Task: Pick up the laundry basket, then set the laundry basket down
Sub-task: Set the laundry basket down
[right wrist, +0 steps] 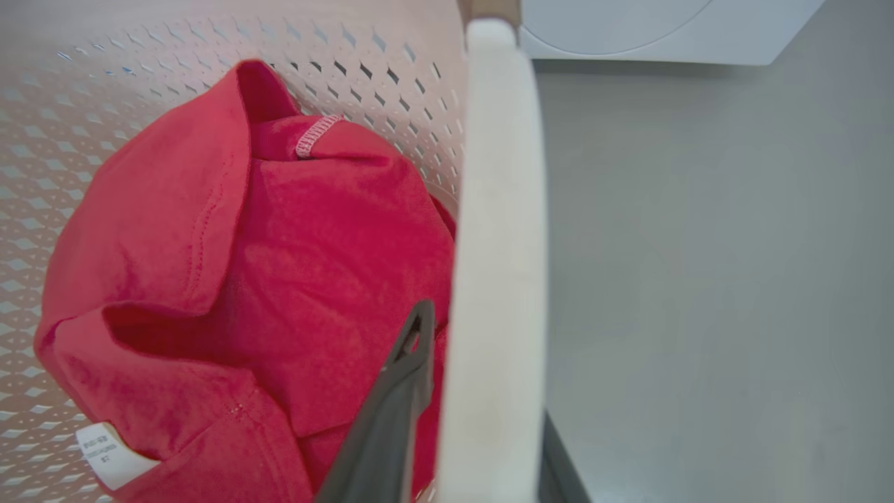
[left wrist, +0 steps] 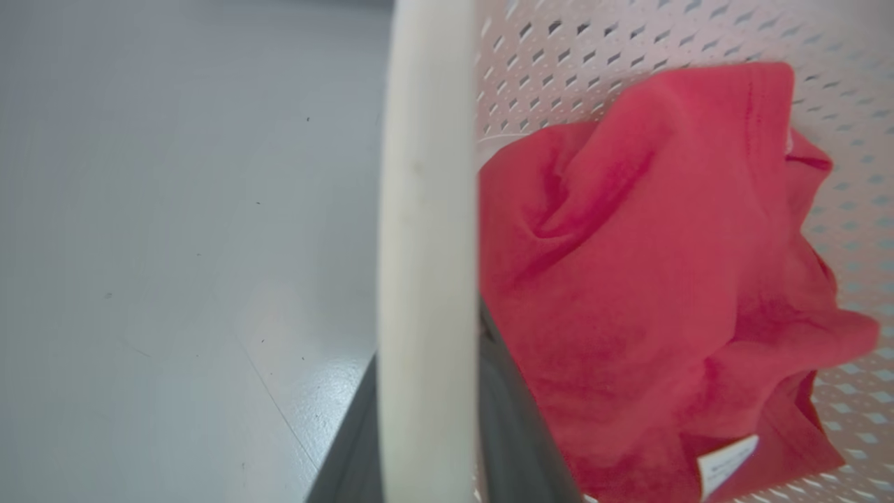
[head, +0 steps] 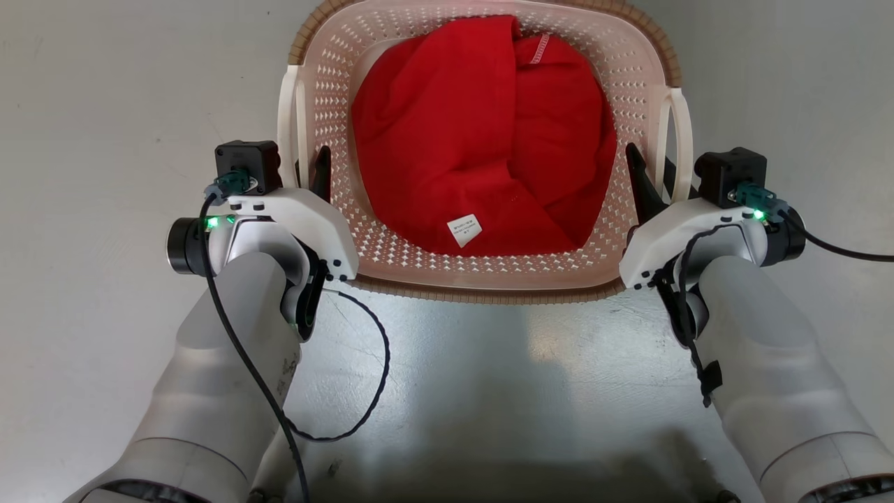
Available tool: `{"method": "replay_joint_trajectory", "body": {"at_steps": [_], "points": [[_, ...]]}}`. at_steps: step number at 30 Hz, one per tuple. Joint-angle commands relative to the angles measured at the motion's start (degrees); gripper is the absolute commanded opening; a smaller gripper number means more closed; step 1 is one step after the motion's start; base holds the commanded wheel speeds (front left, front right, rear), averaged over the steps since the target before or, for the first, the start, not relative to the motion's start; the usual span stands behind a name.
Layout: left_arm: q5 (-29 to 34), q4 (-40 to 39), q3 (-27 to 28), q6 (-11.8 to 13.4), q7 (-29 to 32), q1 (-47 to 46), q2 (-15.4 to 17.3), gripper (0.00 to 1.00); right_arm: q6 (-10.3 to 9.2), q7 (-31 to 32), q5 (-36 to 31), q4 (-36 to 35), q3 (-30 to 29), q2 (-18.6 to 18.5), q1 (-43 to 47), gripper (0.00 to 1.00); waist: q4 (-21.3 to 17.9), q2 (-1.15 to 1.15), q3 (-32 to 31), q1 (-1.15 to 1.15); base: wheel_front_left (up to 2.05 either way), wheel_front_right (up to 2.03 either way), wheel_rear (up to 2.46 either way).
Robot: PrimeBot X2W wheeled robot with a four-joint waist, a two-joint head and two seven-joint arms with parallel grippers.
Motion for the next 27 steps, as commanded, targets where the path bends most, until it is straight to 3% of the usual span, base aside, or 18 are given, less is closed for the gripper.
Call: {"method": "replay_joint_trajectory", "body": {"at_steps": [1,13,14,15,16,17,27], "points": [[0.8,-0.3,2.0,0.2,-0.8,-0.8,3.6,0.0,0.34,-0.5,-0.4,0.0,1.2,-0.6,3.8,0.0,0.1,0.0,0.1,0.0,0.0,0.0,0.0],[2.3,0.4,4.3,-0.4,-0.8,-0.9,2.9,0.0,0.34,-0.5,-0.7,-0.6,0.4,-0.6,3.5,0.0,0.3,0.0,0.4,0.0,0.0,0.0,0.0],[2.1,0.5,4.6,-0.5,-0.8,-1.0,2.8,0.0,0.34,-0.5,-1.1,-1.2,-0.2,-0.6,3.3,0.23,0.4,0.0,0.6,0.0,0.0,0.0,0.0],[2.0,0.6,4.9,-0.5,-0.8,-1.2,2.6,0.27,0.34,-0.5,-1.7,-1.8,-1.1,-0.6,3.2,0.55,0.4,0.0,0.8,0.0,0.0,0.0,0.0],[1.9,1.3,4.9,-0.8,-0.8,-1.2,2.3,0.48,0.34,-0.5,-2.3,-1.9,-2.1,-0.6,3.1,1.0,0.5,0.0,1.1,0.0,0.0,0.0,0.0],[1.3,2.0,5.1,-1.4,-0.8,-1.3,2.0,1.0,0.34,-0.5,-2.8,-2.3,-2.9,-0.6,3.0,1.0,0.6,0.0,1.5,0.0,0.0,0.0,0.0],[0.0,2.2,4.8,-2.6,-0.8,-1.6,0.7,1.0,0.34,-0.5,-5.6,-4.3,-6.8,-0.6,3.1,1.0,1.6,0.0,2.9,0.0,0.0,0.0,0.0]]}}
